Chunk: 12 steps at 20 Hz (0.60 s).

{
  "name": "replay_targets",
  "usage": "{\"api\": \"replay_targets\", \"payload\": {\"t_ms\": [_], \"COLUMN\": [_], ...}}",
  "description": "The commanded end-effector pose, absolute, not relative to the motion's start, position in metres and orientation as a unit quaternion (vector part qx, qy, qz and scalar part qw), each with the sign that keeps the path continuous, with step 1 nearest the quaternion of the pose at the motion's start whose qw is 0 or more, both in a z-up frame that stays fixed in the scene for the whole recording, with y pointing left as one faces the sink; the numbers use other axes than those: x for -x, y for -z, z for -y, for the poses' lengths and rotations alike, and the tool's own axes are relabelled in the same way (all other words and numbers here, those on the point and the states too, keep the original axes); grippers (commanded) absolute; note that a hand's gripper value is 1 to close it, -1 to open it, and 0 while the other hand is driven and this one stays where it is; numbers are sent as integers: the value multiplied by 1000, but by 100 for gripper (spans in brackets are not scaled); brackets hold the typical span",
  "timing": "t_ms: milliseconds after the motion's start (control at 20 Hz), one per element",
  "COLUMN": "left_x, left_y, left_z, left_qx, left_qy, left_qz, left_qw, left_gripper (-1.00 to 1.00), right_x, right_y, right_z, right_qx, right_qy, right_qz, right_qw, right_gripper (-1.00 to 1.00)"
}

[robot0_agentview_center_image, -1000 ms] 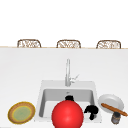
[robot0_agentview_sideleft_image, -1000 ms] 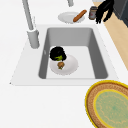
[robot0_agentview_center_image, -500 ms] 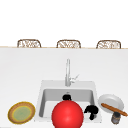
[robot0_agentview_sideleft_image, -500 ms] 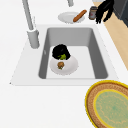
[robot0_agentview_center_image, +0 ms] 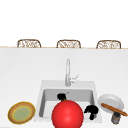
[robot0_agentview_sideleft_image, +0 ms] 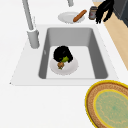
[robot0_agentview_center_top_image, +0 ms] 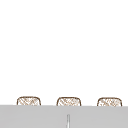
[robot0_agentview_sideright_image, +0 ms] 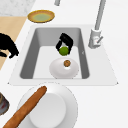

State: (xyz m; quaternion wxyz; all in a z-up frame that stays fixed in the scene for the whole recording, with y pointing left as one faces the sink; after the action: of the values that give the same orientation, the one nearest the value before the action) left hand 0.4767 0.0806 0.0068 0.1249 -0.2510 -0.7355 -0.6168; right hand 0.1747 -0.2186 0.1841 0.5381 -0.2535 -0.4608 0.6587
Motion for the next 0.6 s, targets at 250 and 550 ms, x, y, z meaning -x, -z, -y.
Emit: {"api": "replay_targets", "payload": {"t_ms": [250,550], "left_x": [-470,-464], "left_y": [-45,-69], "left_z": [-135,-169], "left_qx": [263,259], "left_qy": [607,608], "left_qz": [733,733], "left_qw": [158,161], "left_gripper": [100,100], "right_x": [-175,-175], "right_y": [-184,-184], "right_z": [219,219], "right_qx": [253,253], "right_qy": [-659,-659], "right_qz": [461,461], "right_qw": [538,538], "right_gripper": [0,0]}}
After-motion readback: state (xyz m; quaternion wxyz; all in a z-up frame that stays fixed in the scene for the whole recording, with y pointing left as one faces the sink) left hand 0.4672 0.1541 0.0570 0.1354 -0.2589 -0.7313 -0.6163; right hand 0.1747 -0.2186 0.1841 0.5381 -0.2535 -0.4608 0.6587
